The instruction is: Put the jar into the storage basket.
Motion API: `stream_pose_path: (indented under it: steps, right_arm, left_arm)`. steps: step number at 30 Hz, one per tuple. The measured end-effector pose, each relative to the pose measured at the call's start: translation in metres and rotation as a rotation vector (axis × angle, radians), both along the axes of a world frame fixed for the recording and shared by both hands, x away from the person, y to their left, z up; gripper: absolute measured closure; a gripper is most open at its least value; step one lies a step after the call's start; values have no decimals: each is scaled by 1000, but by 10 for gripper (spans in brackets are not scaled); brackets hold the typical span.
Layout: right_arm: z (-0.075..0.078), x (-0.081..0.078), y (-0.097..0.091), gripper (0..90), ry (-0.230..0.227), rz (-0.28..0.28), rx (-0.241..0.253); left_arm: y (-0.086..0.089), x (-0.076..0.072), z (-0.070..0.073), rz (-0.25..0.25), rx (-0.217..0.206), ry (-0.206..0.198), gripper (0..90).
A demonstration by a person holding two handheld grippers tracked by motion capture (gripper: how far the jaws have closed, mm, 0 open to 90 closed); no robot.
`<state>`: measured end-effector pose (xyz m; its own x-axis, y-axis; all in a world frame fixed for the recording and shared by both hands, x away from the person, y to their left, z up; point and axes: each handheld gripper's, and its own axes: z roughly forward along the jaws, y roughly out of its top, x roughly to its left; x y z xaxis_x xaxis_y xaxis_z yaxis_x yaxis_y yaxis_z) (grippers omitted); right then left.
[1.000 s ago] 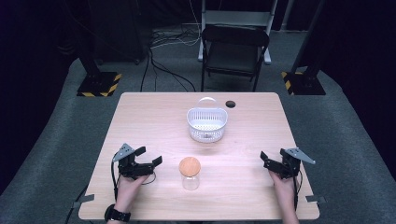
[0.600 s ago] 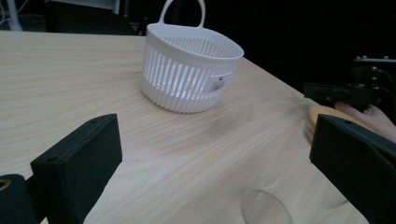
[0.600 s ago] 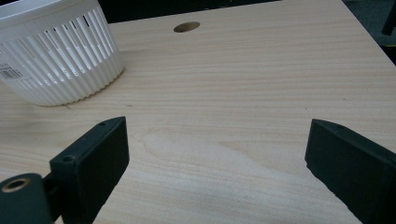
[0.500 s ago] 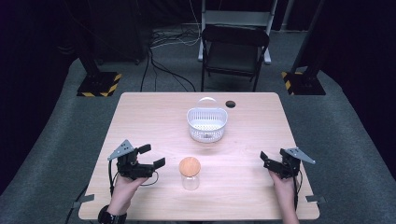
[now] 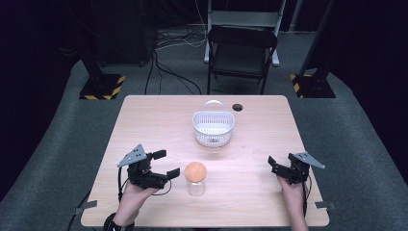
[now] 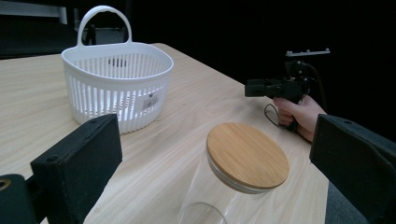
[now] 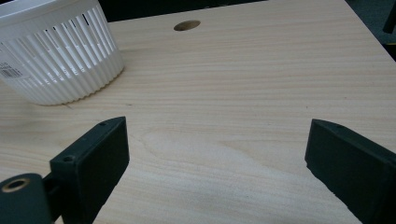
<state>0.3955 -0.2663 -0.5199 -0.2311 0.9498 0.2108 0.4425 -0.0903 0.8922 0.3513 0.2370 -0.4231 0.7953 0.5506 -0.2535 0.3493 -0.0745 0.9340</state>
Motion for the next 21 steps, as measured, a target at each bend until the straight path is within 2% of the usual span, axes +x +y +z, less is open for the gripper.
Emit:
stream_pose_path:
  steps: [16, 21]
  right_arm:
    - [0, 0, -1, 55, 2, 1, 6]
    - [0, 0, -1, 55, 1, 1, 7]
  left_arm:
    - [-25, -4, -1, -51, 29, 12, 23]
    - [-31, -5, -4, -46, 47, 15, 23]
